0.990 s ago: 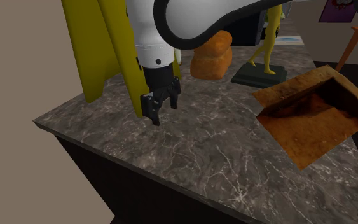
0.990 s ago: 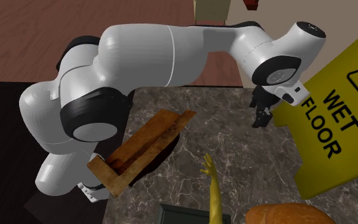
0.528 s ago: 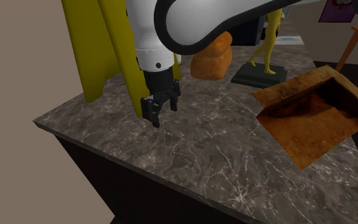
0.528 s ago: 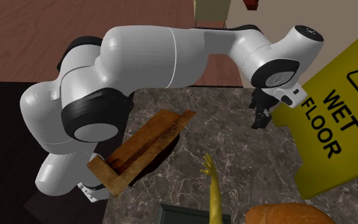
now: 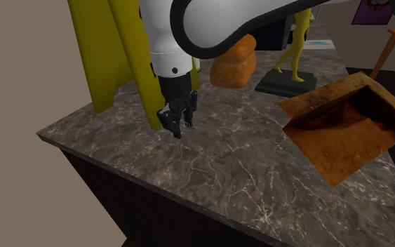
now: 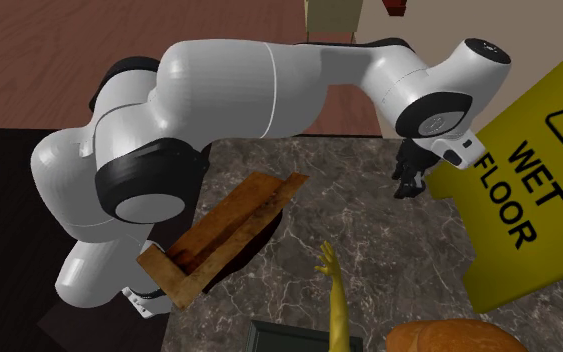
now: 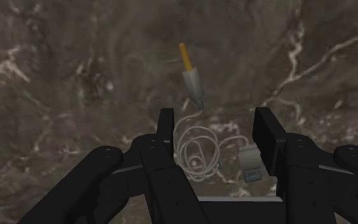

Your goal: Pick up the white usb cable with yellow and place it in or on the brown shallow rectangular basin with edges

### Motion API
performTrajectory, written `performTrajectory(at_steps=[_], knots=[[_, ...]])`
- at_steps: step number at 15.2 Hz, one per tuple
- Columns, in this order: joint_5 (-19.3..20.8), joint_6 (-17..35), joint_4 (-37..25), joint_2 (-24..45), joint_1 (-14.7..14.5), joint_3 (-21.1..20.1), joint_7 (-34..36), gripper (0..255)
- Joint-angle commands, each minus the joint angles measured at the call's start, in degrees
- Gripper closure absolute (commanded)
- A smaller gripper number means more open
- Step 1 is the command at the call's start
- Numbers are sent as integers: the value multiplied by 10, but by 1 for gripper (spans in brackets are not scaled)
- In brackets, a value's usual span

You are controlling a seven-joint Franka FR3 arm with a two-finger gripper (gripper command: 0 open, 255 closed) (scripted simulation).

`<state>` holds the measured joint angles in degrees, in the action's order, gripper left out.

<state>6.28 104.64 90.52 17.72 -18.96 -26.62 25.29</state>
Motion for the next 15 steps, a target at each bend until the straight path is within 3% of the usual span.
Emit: performTrajectory(at_steps=[1, 15], knots=[[-1, 0, 1, 3, -1, -1, 0, 255], [-3, -91, -89, 0, -7, -4, -1, 255]])
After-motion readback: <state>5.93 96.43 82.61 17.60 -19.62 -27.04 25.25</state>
